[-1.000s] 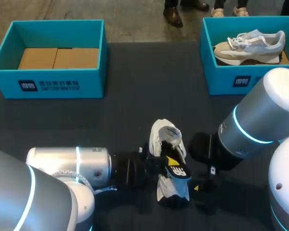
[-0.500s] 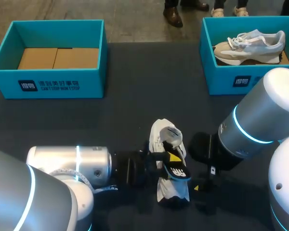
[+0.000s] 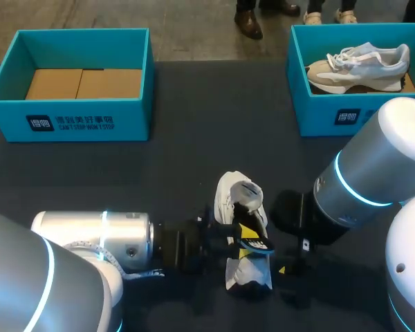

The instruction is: Take the shoe out of the shoebox, open the shoe tongue, remove and reinsert the insole, then place the shoe into the shoebox

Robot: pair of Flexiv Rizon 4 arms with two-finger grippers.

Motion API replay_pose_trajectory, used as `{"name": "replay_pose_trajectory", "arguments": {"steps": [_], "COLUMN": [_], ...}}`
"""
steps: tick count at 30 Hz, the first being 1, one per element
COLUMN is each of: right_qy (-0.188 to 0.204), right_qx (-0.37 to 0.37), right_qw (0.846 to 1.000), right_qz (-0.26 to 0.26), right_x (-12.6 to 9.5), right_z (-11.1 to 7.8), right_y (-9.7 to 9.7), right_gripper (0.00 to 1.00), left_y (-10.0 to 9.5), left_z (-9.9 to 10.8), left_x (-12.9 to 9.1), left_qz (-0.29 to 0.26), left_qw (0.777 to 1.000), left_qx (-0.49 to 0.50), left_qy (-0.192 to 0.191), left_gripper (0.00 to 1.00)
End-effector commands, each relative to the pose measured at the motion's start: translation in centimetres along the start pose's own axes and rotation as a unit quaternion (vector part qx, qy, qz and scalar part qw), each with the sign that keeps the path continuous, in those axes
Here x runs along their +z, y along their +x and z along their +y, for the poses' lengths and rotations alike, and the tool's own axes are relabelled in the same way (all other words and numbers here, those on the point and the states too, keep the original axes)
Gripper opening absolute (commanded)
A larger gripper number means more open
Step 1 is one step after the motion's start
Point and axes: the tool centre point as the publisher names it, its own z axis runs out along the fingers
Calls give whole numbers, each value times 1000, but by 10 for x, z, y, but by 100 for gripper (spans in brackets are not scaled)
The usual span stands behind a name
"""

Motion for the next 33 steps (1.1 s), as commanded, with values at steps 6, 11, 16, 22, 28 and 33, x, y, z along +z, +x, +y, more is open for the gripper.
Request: {"name": "replay_pose_trajectory", "arguments": {"steps": [6,11,16,22,28,33], "right_qy": [0,0,0,0,0,0], "right_qx": [1,1,1,1,1,1], "right_qw": [1000,1000,1000,1000,1000,1000], "right_qz": [-3,-3,-3,-3,-3,-3], "right_x": [2,2,2,2,2,2], "right_z": [0,0,0,0,0,0], "right_y": [2,2,2,2,2,2], "right_gripper": [100,100,100,100,100,100], "left_y": [3,5,4,2,3,4], "left_z": [0,5,12,28,42,41], "left_x": [-1,2,5,5,6,6], "left_qz": [8,7,4,0,5,6], "left_qw": [1000,1000,999,999,999,999], "left_qx": [8,19,33,31,22,16], "left_qy": [-10,-13,-23,-32,-46,-45], "left_gripper": [0,0,0,0,0,0]}}
